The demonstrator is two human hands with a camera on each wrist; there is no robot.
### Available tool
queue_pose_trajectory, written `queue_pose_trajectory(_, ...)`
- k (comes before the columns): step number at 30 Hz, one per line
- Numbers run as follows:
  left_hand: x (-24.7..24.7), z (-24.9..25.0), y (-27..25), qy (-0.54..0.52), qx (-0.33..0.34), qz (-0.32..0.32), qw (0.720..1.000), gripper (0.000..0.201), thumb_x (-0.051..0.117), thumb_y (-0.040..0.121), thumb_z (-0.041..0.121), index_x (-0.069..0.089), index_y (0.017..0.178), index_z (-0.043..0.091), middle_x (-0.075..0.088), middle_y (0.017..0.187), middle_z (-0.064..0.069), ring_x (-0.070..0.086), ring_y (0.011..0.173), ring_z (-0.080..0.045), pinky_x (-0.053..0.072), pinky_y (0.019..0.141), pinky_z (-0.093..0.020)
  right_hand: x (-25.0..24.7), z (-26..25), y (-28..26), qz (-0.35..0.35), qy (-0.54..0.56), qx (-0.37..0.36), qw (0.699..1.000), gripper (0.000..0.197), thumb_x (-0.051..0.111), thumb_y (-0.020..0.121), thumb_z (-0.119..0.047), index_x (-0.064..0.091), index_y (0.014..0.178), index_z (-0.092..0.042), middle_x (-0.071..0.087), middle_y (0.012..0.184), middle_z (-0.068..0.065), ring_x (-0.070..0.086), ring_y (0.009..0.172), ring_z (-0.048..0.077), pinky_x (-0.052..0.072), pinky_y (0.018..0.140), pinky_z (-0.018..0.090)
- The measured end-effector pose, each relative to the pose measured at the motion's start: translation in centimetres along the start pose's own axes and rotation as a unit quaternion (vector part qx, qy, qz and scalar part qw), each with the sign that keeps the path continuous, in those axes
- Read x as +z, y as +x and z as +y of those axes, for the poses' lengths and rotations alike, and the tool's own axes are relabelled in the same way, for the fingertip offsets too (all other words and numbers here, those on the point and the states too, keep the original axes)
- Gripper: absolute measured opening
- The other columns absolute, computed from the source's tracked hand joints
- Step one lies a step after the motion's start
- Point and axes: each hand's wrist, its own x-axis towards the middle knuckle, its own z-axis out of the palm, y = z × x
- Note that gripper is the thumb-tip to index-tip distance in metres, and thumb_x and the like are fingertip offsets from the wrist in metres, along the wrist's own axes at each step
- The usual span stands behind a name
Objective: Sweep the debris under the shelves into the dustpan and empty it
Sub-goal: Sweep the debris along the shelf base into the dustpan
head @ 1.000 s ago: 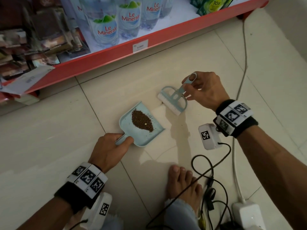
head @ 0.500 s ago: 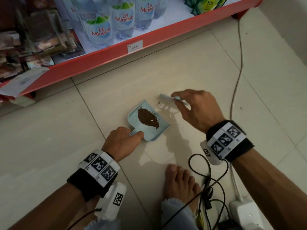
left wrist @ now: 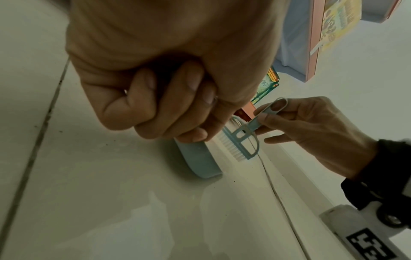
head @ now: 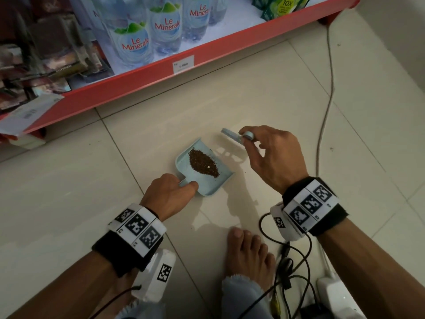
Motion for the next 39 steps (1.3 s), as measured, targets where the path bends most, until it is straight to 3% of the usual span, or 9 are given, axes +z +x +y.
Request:
queue_pose_trajectory(4, -0.1, 0.0, -0.1, 0.004, -0.003, -0.001, 1.0, 0.035, 0.064, 0.08, 0.042, 0.057, 0.064, 0.011, 0.058, 0.064, -0.002, 0.056, 0.062, -0.019, 0.036, 0.055, -0.026, 0.7, -0.9, -0.8, -0.076, 0.058, -0.021, 0.995, 0.017, 0.055, 0.098, -0.021, 0.071, 0.102, -0.016, 0.074, 0.091, -0.002, 0.068, 0.072, 0.015, 0.059, 0.066, 0.034)
queue_pose_trajectory(7, -0.2, -0.3, -0.2, 0.006, -0.001, -0.004, 1.0, 0.035, 0.064, 0.081, 0.041, 0.063, 0.07, 0.008, 0.061, 0.068, -0.003, 0.058, 0.065, -0.02, 0.039, 0.056, -0.026, 0.9, -1.1, -0.9, -0.028, 0.128, 0.008, 0.991, 0.015, 0.059, 0.096, -0.021, 0.071, 0.103, -0.015, 0.074, 0.091, -0.005, 0.068, 0.077, 0.007, 0.06, 0.066, 0.025)
queue_pose_trajectory(10, -0.1, -0.5, -0.4, 0.013, -0.003, -0.001, 1.0, 0.035, 0.063, 0.082, 0.04, 0.057, 0.065, 0.01, 0.057, 0.065, -0.002, 0.055, 0.062, -0.018, 0.035, 0.054, -0.026, 1.0, -1.0, -0.5, 0.01, 0.071, 0.009, 0.997, 0.017, 0.057, 0.097, -0.023, 0.07, 0.105, -0.017, 0.074, 0.091, -0.002, 0.069, 0.073, 0.017, 0.06, 0.063, 0.036)
queue_pose_trajectory(15, -0.3, -0.4, -0.5, 0.021, -0.005, -0.001, 1.0, 0.036, 0.063, 0.083, 0.04, 0.055, 0.064, 0.01, 0.055, 0.063, -0.001, 0.053, 0.06, -0.018, 0.034, 0.052, -0.026, 1.2, -1.4, -0.5, -0.071, 0.079, 0.002, 0.994, 0.017, 0.055, 0.096, -0.023, 0.071, 0.101, -0.017, 0.074, 0.09, -0.002, 0.068, 0.073, 0.016, 0.059, 0.064, 0.036)
queue_pose_trajectory(18, -0.4, -0.6, -0.6, 0.016, -0.004, -0.003, 1.0, 0.035, 0.063, 0.082, 0.04, 0.056, 0.066, 0.01, 0.056, 0.064, -0.001, 0.055, 0.062, -0.019, 0.035, 0.054, -0.027, 1.1, -1.6, -0.6, -0.029, 0.124, 0.022, 0.992, 0.017, 0.057, 0.095, -0.024, 0.071, 0.101, -0.017, 0.074, 0.088, -0.005, 0.069, 0.075, 0.008, 0.061, 0.064, 0.029)
queue_pose_trajectory(23, -0.4, -0.9, -0.5, 0.011, -0.009, -0.01, 1.0, 0.036, 0.064, 0.082, 0.041, 0.053, 0.063, 0.011, 0.056, 0.064, -0.001, 0.055, 0.061, -0.018, 0.035, 0.053, -0.026, 1.5, -1.6, -0.7, -0.034, 0.022, 0.009, 0.999, 0.018, 0.055, 0.097, -0.025, 0.07, 0.106, -0.021, 0.073, 0.094, -0.004, 0.067, 0.072, 0.019, 0.058, 0.063, 0.038)
queue_pose_trajectory(28, -0.6, -1.1, -0.6, 0.001, -0.008, -0.015, 1.0, 0.038, 0.062, 0.075, 0.047, 0.058, 0.067, 0.011, 0.058, 0.066, -0.001, 0.057, 0.064, -0.019, 0.036, 0.054, -0.026, 1.6, -1.9, -0.9, -0.03, 0.144, 0.021, 0.989, 0.015, 0.059, 0.095, -0.023, 0.072, 0.102, -0.018, 0.074, 0.09, -0.008, 0.068, 0.076, 0.004, 0.059, 0.064, 0.024)
queue_pose_trajectory(33, -0.6, -1.4, -0.4, 0.01, -0.006, -0.009, 1.0, 0.034, 0.063, 0.081, 0.042, 0.058, 0.067, 0.011, 0.058, 0.066, 0.0, 0.057, 0.065, -0.018, 0.034, 0.054, -0.026, 1.9, -1.6, -0.7, -0.024, 0.06, 0.024, 0.998, 0.018, 0.056, 0.097, -0.024, 0.071, 0.106, -0.02, 0.073, 0.096, -0.005, 0.068, 0.076, 0.016, 0.059, 0.065, 0.037)
queue_pose_trajectory(39, -0.6, -1.6, -0.4, 0.005, -0.004, -0.011, 1.0, 0.037, 0.062, 0.075, 0.046, 0.056, 0.063, 0.012, 0.056, 0.062, 0.0, 0.055, 0.061, -0.018, 0.034, 0.053, -0.026, 1.9, -1.8, -0.4, 0.001, 0.148, 0.048, 0.988, 0.014, 0.059, 0.095, -0.022, 0.072, 0.1, -0.018, 0.074, 0.088, -0.009, 0.068, 0.076, 0.003, 0.059, 0.063, 0.024)
